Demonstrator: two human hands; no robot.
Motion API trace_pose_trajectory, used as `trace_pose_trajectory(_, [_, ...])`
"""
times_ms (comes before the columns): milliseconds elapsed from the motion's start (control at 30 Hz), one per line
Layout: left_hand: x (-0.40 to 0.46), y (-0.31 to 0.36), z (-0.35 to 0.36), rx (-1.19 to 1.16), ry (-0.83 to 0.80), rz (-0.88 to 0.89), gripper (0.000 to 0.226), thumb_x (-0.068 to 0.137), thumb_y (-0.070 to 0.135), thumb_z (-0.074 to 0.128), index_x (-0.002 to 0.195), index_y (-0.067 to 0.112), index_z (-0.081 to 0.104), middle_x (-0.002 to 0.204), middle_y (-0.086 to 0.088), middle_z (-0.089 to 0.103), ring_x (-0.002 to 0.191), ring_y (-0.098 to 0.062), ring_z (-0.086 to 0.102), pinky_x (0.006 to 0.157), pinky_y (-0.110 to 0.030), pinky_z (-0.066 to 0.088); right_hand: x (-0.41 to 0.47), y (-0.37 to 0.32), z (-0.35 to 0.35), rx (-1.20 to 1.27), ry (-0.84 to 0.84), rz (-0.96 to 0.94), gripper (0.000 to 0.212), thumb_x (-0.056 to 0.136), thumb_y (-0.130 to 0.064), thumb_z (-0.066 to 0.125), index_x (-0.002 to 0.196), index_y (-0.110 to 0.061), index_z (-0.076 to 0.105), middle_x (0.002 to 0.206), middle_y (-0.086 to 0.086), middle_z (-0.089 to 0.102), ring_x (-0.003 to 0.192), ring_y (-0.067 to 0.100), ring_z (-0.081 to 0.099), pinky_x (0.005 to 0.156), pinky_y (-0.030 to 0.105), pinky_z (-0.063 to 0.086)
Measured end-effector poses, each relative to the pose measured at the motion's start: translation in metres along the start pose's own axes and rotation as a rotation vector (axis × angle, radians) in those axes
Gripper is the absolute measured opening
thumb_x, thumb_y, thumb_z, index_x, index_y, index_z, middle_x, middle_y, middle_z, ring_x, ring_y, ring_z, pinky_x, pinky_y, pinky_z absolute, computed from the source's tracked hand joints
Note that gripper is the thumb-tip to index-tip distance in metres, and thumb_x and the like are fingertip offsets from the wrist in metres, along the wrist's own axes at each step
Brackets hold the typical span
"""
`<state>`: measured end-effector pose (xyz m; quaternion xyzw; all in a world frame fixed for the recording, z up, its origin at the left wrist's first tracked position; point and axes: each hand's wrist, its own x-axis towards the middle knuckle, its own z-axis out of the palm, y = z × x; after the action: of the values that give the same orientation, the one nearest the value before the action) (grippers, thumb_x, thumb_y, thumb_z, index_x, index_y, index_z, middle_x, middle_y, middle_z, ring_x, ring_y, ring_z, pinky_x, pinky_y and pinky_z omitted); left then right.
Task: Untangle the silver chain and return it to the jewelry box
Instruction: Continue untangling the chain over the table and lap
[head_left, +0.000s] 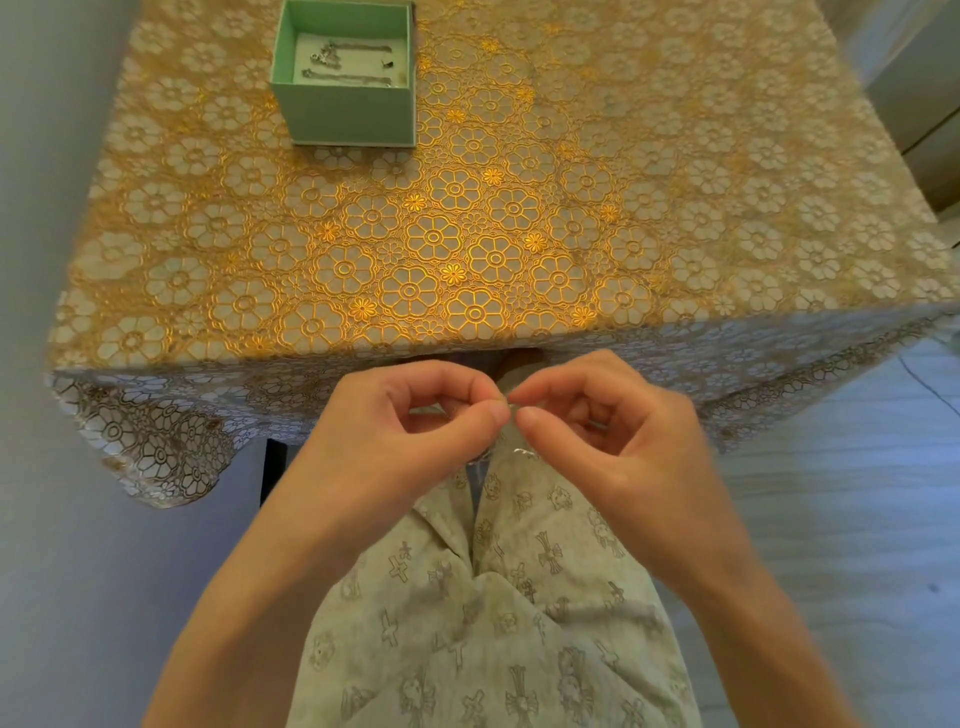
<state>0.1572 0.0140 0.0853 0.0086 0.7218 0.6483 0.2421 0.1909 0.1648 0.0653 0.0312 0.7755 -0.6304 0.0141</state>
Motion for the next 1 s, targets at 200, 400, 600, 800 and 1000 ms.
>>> trace_pose_trajectory(200, [-0.0010, 0.0029, -0.0037, 0.118, -0.037, 0.002, 0.010, 0.074, 0.020, 0.068, 0.064, 0.019, 0.069, 0.047, 0.010, 0.047, 0.037, 0.000, 0.034, 0.040, -0.007, 0.026, 0.0004, 0.0020, -0.0014, -0.180, -0.052, -0.151, 0.004, 0.079, -0.018, 0.063, 0.078, -0.022, 0.063, 0.069, -0.014, 0.050, 0.050, 0.008, 0.040, 0.052, 0.011, 0.031])
trace_pose_trajectory(400, [0.0015, 0.0012, -0.0060, 0.187, -0.075, 0.018, 0.007, 0.075, 0.023, 0.068, 0.068, 0.022, 0.068, 0.056, 0.004, 0.051, 0.048, -0.005, 0.039, 0.046, -0.009, 0.030, 0.0028, 0.0020, -0.0031, -0.264, -0.077, -0.224, 0.005, 0.078, -0.021, 0.056, 0.076, -0.021, 0.060, 0.067, -0.013, 0.048, 0.051, 0.011, 0.042, 0.052, 0.011, 0.032])
trace_pose_trajectory(600, [0.0020, -0.0004, -0.0064, 0.245, -0.116, 0.029, 0.004, 0.073, 0.021, 0.065, 0.071, 0.019, 0.067, 0.049, 0.011, 0.047, 0.047, -0.005, 0.038, 0.046, -0.009, 0.031, 0.0035, 0.0016, -0.0065, -0.317, -0.130, -0.239, 0.004, 0.077, -0.021, 0.055, 0.074, -0.022, 0.058, 0.070, -0.009, 0.051, 0.050, 0.013, 0.042, 0.052, 0.012, 0.033])
trace_pose_trajectory(800, [0.0020, -0.0001, -0.0055, 0.342, -0.117, 0.064, 0.007, 0.071, 0.023, 0.063, 0.067, 0.019, 0.066, 0.047, 0.014, 0.045, 0.044, -0.002, 0.035, 0.045, -0.009, 0.030, 0.0045, 0.0025, -0.0052, -0.413, -0.158, -0.269, 0.005, 0.076, -0.020, 0.053, 0.074, -0.025, 0.053, 0.069, -0.013, 0.046, 0.056, 0.003, 0.043, 0.055, 0.009, 0.031])
trace_pose_trajectory(1000, [0.0012, -0.0009, -0.0046, 0.265, -0.131, 0.057, 0.006, 0.071, 0.023, 0.063, 0.070, 0.018, 0.066, 0.048, 0.012, 0.046, 0.047, -0.003, 0.037, 0.046, -0.010, 0.031, 0.0028, 0.0037, -0.0068, -0.241, -0.147, -0.197, 0.005, 0.074, -0.023, 0.052, 0.071, -0.027, 0.052, 0.061, -0.016, 0.045, 0.050, 0.007, 0.042, 0.052, 0.009, 0.032])
